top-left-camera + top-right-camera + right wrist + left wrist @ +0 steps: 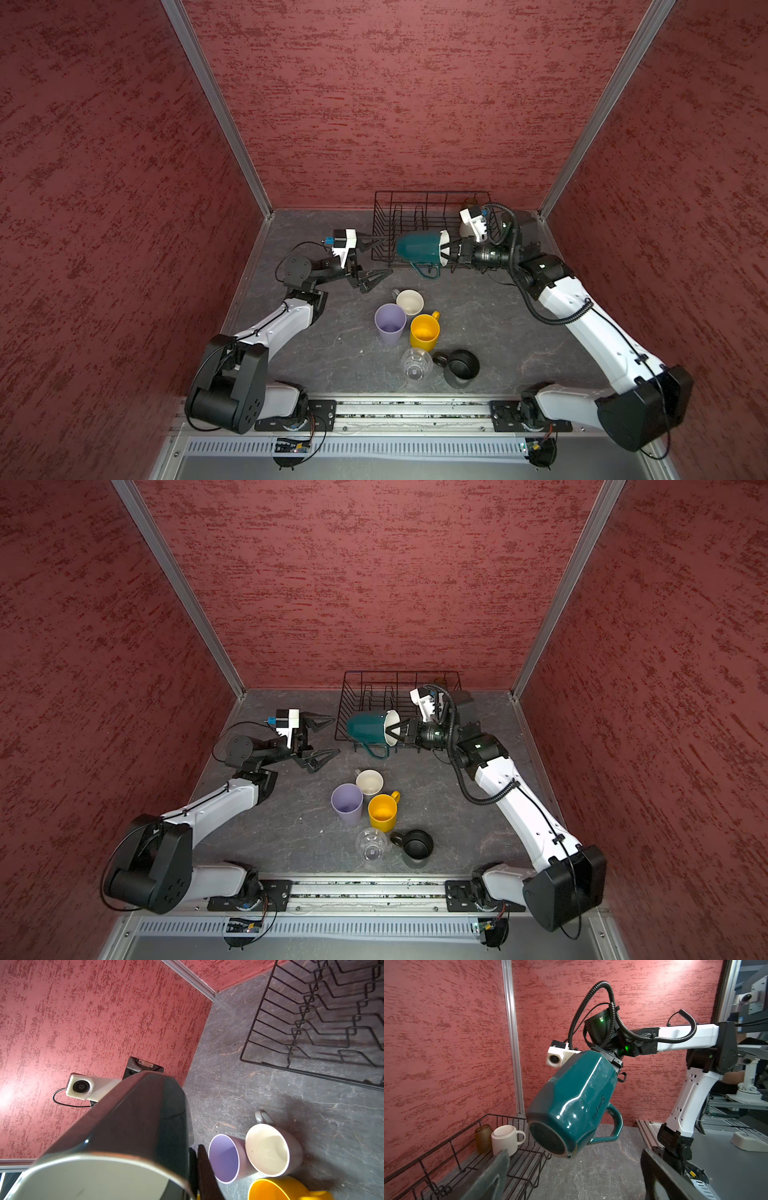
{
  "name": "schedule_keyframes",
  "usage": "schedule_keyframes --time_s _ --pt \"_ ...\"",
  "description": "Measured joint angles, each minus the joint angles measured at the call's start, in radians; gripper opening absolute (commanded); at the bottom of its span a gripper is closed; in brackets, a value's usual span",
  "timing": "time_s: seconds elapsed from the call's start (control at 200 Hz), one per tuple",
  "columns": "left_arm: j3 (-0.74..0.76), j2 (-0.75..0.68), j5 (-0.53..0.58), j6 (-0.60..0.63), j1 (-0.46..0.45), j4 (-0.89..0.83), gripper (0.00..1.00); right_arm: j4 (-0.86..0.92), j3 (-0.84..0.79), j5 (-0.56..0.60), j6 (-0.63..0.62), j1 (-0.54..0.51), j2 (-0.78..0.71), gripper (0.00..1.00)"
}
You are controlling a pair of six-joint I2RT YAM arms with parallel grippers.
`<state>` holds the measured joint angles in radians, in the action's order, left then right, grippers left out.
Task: Load the cups into the dish rack
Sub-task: 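Carry the green mug toward the left gripper while the left reaches toward it, then grasp the green mug's body with the left gripper beside the right gripper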
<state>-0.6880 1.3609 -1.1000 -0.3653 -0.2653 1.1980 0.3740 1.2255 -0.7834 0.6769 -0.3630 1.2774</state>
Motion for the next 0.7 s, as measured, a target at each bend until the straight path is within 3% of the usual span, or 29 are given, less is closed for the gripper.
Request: schedule_keyframes --time_s 0.286,0.701 --pt "-0.042 0.047 -0.034 -0.055 -0.042 0.08 1.0 -0.035 -0.021 -0.032 -0.001 -0.011 0.002 0.0" --pt "-0.044 0.073 0.01 -0.037 -0.051 0.08 1.0 -0.073 -0.051 -0.044 0.008 -0.036 0.003 0.0"
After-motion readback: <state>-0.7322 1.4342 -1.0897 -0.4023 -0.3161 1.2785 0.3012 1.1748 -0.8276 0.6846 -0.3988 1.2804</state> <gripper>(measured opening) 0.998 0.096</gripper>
